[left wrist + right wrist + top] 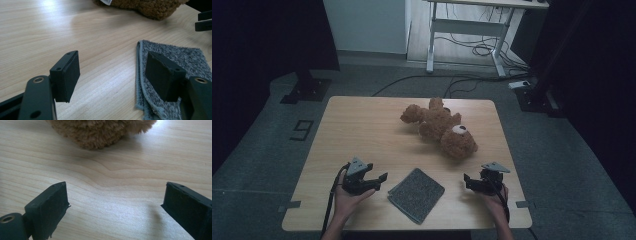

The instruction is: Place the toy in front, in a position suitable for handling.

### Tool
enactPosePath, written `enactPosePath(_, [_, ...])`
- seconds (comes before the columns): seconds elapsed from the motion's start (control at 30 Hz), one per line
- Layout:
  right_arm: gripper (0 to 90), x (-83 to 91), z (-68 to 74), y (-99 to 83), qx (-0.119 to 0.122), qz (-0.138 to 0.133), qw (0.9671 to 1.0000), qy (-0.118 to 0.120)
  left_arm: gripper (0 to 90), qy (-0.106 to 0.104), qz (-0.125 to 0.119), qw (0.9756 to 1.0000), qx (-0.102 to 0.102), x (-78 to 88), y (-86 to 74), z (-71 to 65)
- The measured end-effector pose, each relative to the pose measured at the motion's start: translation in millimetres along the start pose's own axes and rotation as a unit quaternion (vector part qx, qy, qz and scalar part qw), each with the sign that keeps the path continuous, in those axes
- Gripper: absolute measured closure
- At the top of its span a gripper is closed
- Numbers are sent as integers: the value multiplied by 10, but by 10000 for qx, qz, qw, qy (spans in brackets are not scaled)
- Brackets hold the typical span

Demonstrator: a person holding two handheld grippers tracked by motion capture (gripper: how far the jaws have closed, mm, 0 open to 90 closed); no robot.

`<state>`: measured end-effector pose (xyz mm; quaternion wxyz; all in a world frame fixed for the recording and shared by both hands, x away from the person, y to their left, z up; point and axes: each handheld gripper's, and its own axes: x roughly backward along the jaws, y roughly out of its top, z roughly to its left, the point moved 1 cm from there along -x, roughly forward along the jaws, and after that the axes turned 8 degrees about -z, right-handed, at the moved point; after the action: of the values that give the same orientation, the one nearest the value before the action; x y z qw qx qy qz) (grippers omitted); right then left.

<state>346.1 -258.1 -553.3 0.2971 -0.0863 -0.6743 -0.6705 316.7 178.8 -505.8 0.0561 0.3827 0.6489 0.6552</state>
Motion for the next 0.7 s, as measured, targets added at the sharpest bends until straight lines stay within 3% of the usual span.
enactPosePath(0.23, [93,26,-58,-17,-208,-75,9998,14,277,2,-40,10000,-6,-21,26,-11])
enactPosePath(0.37, [94,25,-28,-3,-207,-91,9997,86,277,-39,-58,10000,-19,-43,50,-28])
enactPosePath(0.57, [112,50,-1,82,-266,-243,9992,179,273,-101,-30,9998,-181,-170,205,-79])
enactPosePath(0.7, [114,49,31,121,-255,-293,9990,233,274,-165,-14,9997,-168,-270,247,-96])
